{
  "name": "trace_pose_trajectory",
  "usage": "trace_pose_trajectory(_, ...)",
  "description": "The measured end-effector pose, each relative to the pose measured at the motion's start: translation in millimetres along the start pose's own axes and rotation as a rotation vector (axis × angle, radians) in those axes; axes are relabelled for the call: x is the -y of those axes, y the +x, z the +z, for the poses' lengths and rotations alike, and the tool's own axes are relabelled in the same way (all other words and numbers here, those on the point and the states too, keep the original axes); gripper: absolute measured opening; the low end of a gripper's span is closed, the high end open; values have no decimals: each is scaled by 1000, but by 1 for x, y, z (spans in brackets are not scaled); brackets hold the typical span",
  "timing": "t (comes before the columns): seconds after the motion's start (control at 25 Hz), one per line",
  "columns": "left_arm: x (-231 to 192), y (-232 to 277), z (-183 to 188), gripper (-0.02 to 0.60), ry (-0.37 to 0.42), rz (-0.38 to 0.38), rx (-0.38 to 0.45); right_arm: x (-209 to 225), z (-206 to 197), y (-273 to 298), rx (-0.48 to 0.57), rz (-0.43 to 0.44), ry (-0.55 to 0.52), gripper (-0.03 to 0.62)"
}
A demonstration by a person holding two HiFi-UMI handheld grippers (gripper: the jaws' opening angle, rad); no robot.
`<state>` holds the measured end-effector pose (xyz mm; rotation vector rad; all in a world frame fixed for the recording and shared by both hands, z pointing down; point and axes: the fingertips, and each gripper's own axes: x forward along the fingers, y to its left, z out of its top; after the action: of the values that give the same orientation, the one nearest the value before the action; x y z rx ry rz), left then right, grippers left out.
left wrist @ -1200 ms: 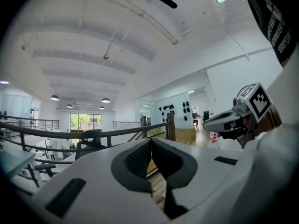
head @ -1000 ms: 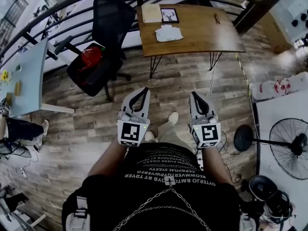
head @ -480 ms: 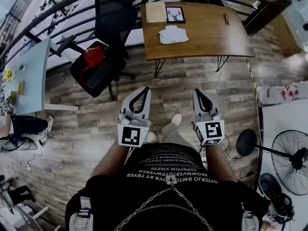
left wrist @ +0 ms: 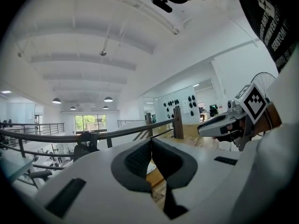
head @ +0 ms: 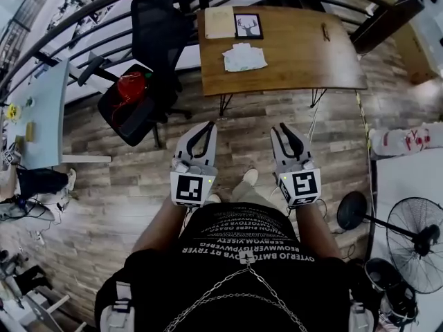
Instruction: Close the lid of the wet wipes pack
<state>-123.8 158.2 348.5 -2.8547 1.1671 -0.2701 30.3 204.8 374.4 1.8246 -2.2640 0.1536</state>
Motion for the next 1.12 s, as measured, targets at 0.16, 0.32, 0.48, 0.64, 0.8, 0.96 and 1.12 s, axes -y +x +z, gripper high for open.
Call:
trace_pose_trajectory(0.16, 8, 21, 10, 28, -30, 2, 6, 21, 4, 1, -3, 7, -11, 103)
trace_pose_trajectory(0.32, 23, 40, 19, 28, -23, 7, 20, 43, 4, 0, -4, 20, -17, 112)
trace_pose_trajectory(0.48, 32, 54, 25, 28, -19, 24, 12, 62, 5, -5, 13, 40, -19, 112)
trace_pose_trajectory(0.64, 38, 63, 29, 28, 2, 54, 5, 82, 2, -6, 19, 58, -22, 114)
trace_pose_trajectory(0.8, 34, 67, 34, 28, 27, 91, -2, 102, 6, -2, 41, 68, -14, 114)
trace_pose_trajectory(0.96, 32, 68, 34, 28, 20, 124, -11, 108, 6, 1, 49, 84, -2, 114)
trace_pose_trajectory(1.12, 32, 68, 32, 28, 22, 127, -26, 106, 6, 6, 39, 102, -1, 115)
